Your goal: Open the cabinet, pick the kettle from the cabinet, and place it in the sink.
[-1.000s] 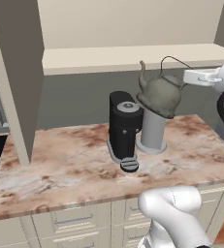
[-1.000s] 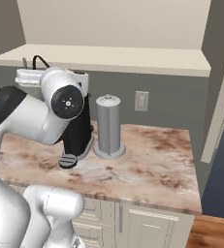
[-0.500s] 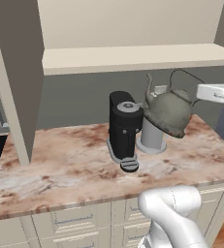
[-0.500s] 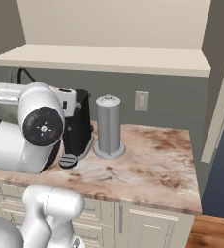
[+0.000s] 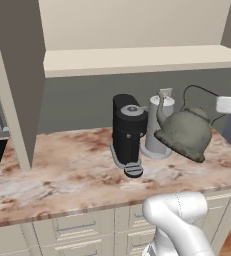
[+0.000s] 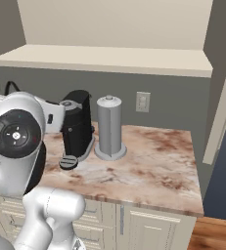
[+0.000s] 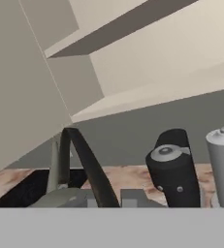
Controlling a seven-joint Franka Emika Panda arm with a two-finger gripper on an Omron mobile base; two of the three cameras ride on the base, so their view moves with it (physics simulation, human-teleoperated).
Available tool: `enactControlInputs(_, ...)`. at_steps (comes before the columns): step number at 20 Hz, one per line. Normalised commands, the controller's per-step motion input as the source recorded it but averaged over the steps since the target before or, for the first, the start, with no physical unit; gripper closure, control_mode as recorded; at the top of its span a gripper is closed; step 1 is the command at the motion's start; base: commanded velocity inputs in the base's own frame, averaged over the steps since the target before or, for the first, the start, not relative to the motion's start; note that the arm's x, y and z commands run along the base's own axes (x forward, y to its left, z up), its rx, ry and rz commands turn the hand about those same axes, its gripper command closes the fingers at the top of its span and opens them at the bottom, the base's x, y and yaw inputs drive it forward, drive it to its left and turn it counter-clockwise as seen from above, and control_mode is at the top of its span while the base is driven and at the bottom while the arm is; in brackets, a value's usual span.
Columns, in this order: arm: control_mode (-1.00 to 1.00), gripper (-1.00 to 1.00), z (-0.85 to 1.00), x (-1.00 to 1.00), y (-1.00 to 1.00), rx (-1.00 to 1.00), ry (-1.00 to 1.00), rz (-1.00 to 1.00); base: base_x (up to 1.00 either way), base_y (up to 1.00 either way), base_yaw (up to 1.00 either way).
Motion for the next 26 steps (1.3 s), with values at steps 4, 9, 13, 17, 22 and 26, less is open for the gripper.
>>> enactControlInputs(4,-1.00,1.00,0.00,-0.48,0.00,0.00,0.15,0.00,0.00,0.00,0.00)
enactControlInputs(9,-1.00,1.00,-0.03,-0.56,0.00,0.01,0.12,0.00,0.00,0.00,0.00)
enactControlInputs(13,-1.00,1.00,-0.03,-0.64,0.00,0.02,0.08,0.00,0.00,0.00,0.00)
enactControlInputs(17,1.00,1.00,-0.03,-0.30,0.00,0.01,0.04,0.00,-0.33,0.00,0.00)
enactControlInputs(22,1.00,1.00,0.00,0.00,0.00,0.00,0.00,0.00,-0.72,0.00,0.00)
enactControlInputs(26,1.00,1.00,0.00,0.00,0.00,0.00,0.00,0.00,-0.67,0.17,-0.02)
